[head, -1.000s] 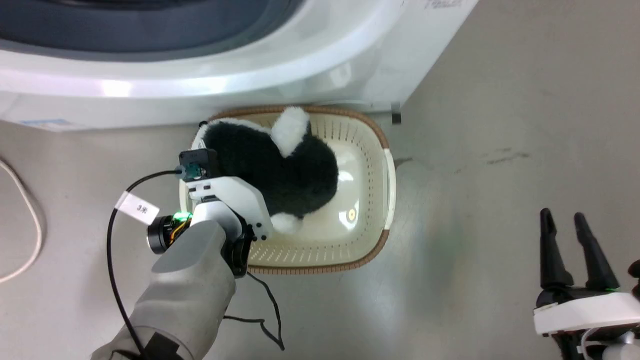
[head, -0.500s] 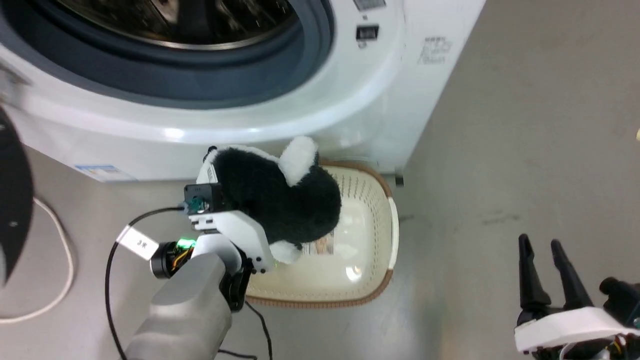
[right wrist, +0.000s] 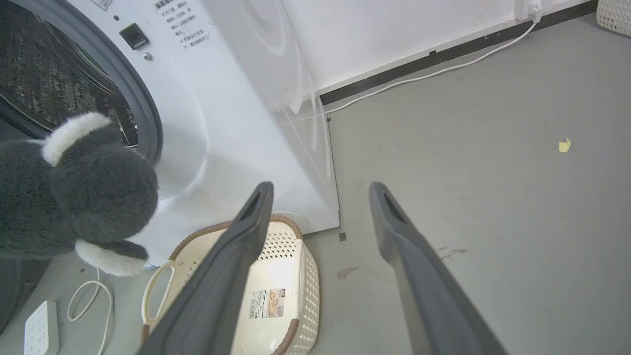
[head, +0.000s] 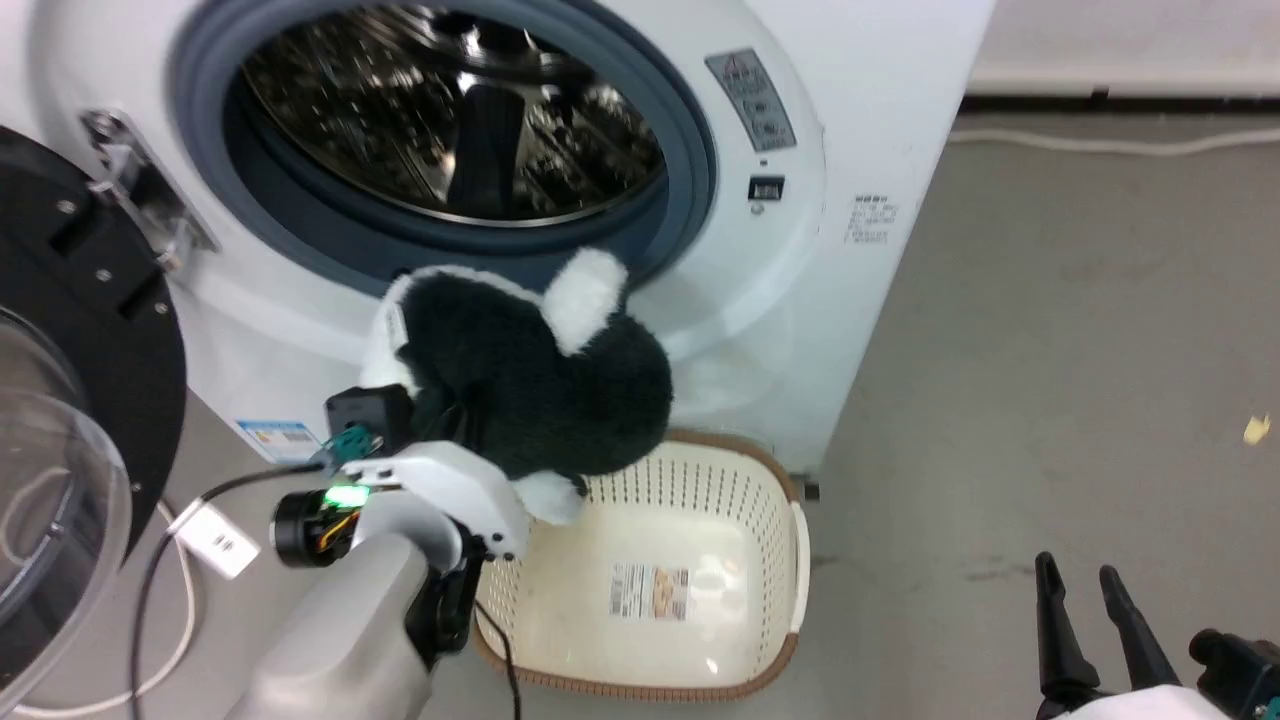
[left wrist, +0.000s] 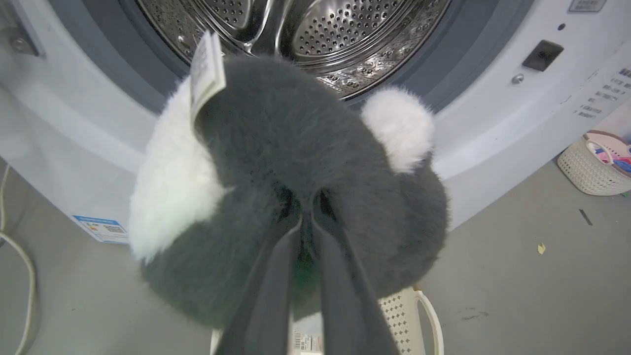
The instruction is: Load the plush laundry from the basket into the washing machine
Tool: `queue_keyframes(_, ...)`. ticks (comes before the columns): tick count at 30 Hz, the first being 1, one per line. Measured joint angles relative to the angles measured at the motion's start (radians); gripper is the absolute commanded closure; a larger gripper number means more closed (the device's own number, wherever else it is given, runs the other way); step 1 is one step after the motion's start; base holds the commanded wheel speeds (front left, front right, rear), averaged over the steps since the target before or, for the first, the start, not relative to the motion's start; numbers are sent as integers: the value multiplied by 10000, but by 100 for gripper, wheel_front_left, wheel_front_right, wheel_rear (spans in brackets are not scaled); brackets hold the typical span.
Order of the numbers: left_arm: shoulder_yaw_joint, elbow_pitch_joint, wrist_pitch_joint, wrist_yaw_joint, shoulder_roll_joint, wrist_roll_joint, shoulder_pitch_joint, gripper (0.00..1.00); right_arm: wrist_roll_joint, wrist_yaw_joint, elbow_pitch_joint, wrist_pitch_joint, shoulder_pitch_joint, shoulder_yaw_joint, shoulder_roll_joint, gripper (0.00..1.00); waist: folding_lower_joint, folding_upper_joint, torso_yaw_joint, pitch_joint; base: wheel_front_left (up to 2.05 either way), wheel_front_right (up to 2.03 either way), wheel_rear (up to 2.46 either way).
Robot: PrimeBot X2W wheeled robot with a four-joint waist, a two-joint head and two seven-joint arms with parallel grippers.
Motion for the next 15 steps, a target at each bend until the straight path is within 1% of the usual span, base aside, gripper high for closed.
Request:
queue_keyframes(5,504,-2125,0,832,623,560,948,100,52,0,69,2,88,38,10,0,1,0,39,-524,0,0,0)
queue_keyframes(9,1103,-3636,-4,1381,957,1221,1599,100,117,0,142,2,230,94,17,0,1,0,-29,-810,0,0,0)
queue_keyframes(12,1459,-4418,-46,1595,1032,1697,1900,100,140,0,184,2,251,92,21,0,2,0,-144,-872,0,0,0)
queue_keyframes(15,1791,-4796,-58,1680,1016,2127,1996,100,174,0,196,2,244,119,21,0,3,0,-280,-861,0,0,0)
